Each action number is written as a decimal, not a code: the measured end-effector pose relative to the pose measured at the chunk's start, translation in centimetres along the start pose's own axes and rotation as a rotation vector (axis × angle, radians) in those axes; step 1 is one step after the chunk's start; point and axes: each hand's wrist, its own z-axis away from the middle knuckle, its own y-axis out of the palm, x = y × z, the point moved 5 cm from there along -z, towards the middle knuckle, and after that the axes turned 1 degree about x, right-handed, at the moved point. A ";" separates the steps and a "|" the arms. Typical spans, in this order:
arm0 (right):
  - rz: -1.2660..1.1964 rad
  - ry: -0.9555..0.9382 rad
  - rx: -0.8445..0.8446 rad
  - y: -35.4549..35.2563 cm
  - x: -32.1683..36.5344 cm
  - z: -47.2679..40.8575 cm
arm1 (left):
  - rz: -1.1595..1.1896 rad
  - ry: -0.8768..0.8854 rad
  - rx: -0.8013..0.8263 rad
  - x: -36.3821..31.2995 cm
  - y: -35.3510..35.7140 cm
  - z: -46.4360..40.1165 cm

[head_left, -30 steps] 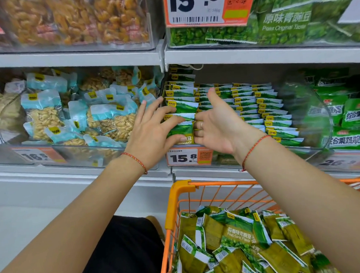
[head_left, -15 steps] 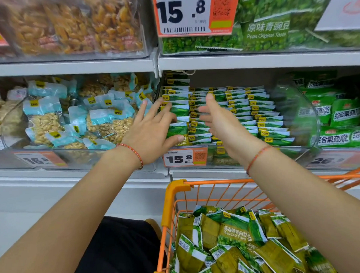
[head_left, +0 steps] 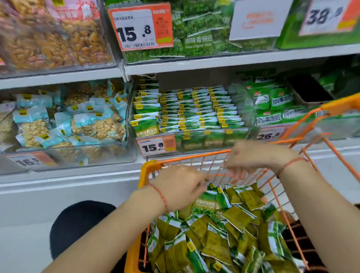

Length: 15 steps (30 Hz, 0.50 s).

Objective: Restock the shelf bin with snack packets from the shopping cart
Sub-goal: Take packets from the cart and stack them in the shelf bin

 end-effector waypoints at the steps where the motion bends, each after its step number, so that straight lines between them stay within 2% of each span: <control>1: 0.017 0.026 0.010 0.4 -0.7 0.7 | 0.015 -0.004 0.104 -0.7 1.2 -0.3; 4: 0.254 0.098 -0.052 1.4 -3.3 2.3 | 0.078 -0.020 0.365 -3.3 3.5 -0.9; 7: 0.585 0.221 -0.156 2.4 -5.6 3.8 | 0.196 -0.044 0.490 -6.2 3.9 -1.2; 8: 0.613 0.253 -0.145 3.0 -6.3 4.1 | 0.235 -0.150 0.534 -6.4 5.4 -1.7; 10: 0.594 0.279 -0.108 4.5 -7.5 4.3 | 0.226 -0.226 0.580 -7.2 7.1 -1.9; 12: 0.537 0.302 -0.104 5.9 -8.8 3.9 | 0.203 -0.213 0.700 -8.0 9.6 -2.5; 15: 0.426 0.346 -0.087 7.5 -10.6 3.0 | 0.291 -0.110 0.732 -10.6 10.4 -3.2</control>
